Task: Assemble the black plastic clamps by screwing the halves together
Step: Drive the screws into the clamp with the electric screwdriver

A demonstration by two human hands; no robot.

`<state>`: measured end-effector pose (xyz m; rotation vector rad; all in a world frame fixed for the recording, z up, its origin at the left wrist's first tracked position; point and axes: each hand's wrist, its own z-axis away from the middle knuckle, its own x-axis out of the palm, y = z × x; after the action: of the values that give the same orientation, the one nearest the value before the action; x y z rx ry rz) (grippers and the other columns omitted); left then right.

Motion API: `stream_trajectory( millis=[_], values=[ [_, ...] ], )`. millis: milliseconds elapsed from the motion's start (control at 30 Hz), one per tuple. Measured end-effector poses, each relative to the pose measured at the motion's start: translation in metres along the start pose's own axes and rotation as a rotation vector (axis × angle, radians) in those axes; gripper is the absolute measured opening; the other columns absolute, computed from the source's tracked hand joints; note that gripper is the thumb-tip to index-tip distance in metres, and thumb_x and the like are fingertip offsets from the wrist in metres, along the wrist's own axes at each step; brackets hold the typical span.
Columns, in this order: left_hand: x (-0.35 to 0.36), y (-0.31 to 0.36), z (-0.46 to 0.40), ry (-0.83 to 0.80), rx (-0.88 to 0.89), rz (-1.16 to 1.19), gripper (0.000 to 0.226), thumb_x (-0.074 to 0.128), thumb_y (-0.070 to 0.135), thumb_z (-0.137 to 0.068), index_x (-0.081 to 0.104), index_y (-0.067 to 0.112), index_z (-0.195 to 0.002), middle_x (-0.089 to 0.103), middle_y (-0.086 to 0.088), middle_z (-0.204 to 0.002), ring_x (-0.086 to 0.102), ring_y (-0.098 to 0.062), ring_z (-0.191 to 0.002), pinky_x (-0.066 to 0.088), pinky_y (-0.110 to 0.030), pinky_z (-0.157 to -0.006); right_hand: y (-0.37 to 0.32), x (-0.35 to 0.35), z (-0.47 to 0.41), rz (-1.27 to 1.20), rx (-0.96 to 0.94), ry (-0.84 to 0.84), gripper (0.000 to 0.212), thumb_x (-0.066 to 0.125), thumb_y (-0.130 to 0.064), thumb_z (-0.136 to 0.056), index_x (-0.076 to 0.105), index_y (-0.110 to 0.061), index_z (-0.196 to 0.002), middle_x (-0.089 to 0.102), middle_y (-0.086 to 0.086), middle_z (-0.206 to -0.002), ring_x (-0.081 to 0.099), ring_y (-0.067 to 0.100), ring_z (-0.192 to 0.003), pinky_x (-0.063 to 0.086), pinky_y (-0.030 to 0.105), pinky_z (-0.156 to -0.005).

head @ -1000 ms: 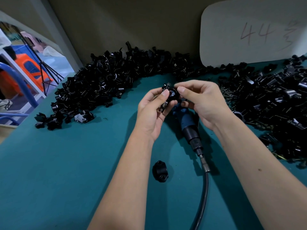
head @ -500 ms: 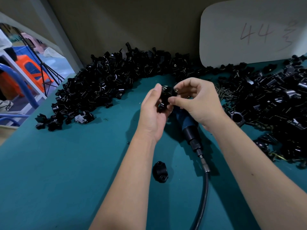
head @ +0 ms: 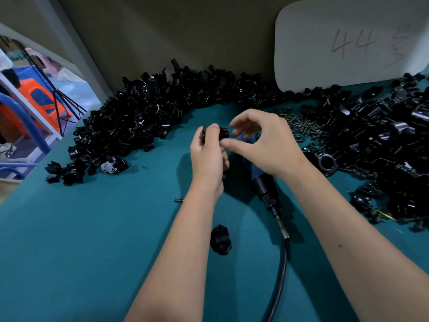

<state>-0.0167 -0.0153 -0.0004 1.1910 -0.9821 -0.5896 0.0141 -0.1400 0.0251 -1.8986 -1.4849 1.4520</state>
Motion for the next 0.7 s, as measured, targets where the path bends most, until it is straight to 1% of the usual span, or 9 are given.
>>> stream_trajectory(
  millis=[100, 167, 233, 300, 367, 467, 500, 600, 700],
  values=[
    [-0.006, 0.003, -0.004, -0.007, -0.062, 0.111, 0.023, 0.049, 0.036, -0.101, 0.040, 0.022, -0.085, 0.041, 0.006, -0.056, 0.023, -0.009, -0.043, 0.016, -0.022, -0.037, 0.009, -0.003, 0.000, 0.295, 0.137, 0.140, 0.043, 0.076, -0.064, -0.079, 0.063, -0.023, -0.087, 0.063, -0.008, -0.074, 0.062, 0.019, -0.075, 0.048, 0.035, -0.063],
    [-0.010, 0.003, -0.006, 0.009, -0.036, 0.106, 0.024, 0.046, 0.037, -0.100, 0.039, 0.021, -0.084, 0.044, 0.005, -0.056, 0.025, -0.010, -0.043, 0.018, -0.022, -0.037, 0.013, -0.004, 0.001, 0.453, 0.264, 0.057, 0.056, 0.071, -0.077, -0.073, 0.057, -0.024, -0.084, 0.056, -0.008, -0.073, 0.057, 0.021, -0.072, 0.037, 0.032, -0.055],
    [-0.012, 0.004, -0.008, 0.010, -0.022, 0.096, 0.025, 0.046, 0.037, -0.100, 0.038, 0.020, -0.083, 0.046, 0.003, -0.056, 0.028, -0.011, -0.043, 0.019, -0.023, -0.037, 0.013, -0.006, 0.001, 0.531, 0.341, -0.099, 0.065, 0.069, -0.087, -0.065, 0.053, -0.025, -0.079, 0.055, -0.006, -0.073, 0.054, 0.018, -0.067, 0.034, 0.030, -0.052],
    [-0.012, 0.004, -0.009, -0.013, -0.047, 0.103, 0.025, 0.045, 0.038, -0.099, 0.037, 0.020, -0.084, 0.048, 0.001, -0.057, 0.030, -0.012, -0.043, 0.020, -0.023, -0.038, 0.013, -0.006, -0.002, 0.564, 0.370, -0.215, 0.068, 0.071, -0.086, -0.061, 0.052, -0.022, -0.072, 0.059, -0.002, -0.071, 0.056, 0.018, -0.063, 0.035, 0.030, -0.051],
    [-0.013, 0.005, -0.009, -0.031, -0.082, 0.101, 0.024, 0.043, 0.037, -0.100, 0.037, 0.019, -0.085, 0.052, -0.001, -0.057, 0.031, -0.013, -0.043, 0.021, -0.022, -0.038, 0.014, -0.008, -0.005, 0.522, 0.407, -0.235, 0.061, 0.079, -0.072, -0.062, 0.051, -0.018, -0.066, 0.058, -0.001, -0.064, 0.055, 0.021, -0.059, 0.034, 0.028, -0.049],
    [-0.012, 0.007, -0.010, -0.044, -0.124, 0.095, 0.023, 0.040, 0.035, -0.101, 0.038, 0.017, -0.087, 0.058, -0.005, -0.060, 0.035, -0.014, -0.041, 0.023, -0.021, -0.038, 0.019, -0.017, -0.007, 0.316, 0.525, -0.196, 0.049, 0.083, -0.054, -0.058, 0.052, -0.017, -0.059, 0.051, -0.008, -0.044, 0.047, 0.018, -0.045, 0.031, 0.021, -0.042],
    [-0.012, 0.008, -0.010, -0.050, -0.140, 0.097, 0.023, 0.040, 0.035, -0.102, 0.039, 0.016, -0.087, 0.058, -0.006, -0.061, 0.035, -0.014, -0.041, 0.023, -0.021, -0.038, 0.021, -0.021, -0.007, 0.212, 0.560, -0.176, 0.045, 0.084, -0.052, -0.059, 0.056, -0.017, -0.060, 0.051, -0.008, -0.043, 0.046, 0.018, -0.044, 0.032, 0.021, -0.043],
    [-0.012, 0.009, -0.010, -0.104, -0.192, 0.088, 0.025, 0.041, 0.036, -0.103, 0.040, 0.017, -0.087, 0.051, -0.003, -0.059, 0.031, -0.012, -0.042, 0.019, -0.019, -0.035, 0.020, -0.035, -0.010, -0.241, 0.638, -0.068, 0.043, 0.084, -0.045, -0.073, 0.071, -0.006, -0.086, 0.070, 0.004, -0.072, 0.060, 0.018, -0.054, 0.045, 0.024, -0.053],
    [-0.014, 0.010, -0.007, -0.175, -0.215, 0.041, 0.023, 0.040, 0.035, -0.104, 0.035, 0.018, -0.091, 0.046, 0.000, -0.057, 0.027, -0.011, -0.041, 0.017, -0.018, -0.033, 0.012, -0.048, -0.010, -0.759, 0.665, 0.043, 0.043, 0.077, -0.043, -0.083, 0.062, -0.008, -0.102, 0.067, 0.008, -0.088, 0.067, 0.014, -0.056, 0.055, 0.025, -0.054]
  ],
)
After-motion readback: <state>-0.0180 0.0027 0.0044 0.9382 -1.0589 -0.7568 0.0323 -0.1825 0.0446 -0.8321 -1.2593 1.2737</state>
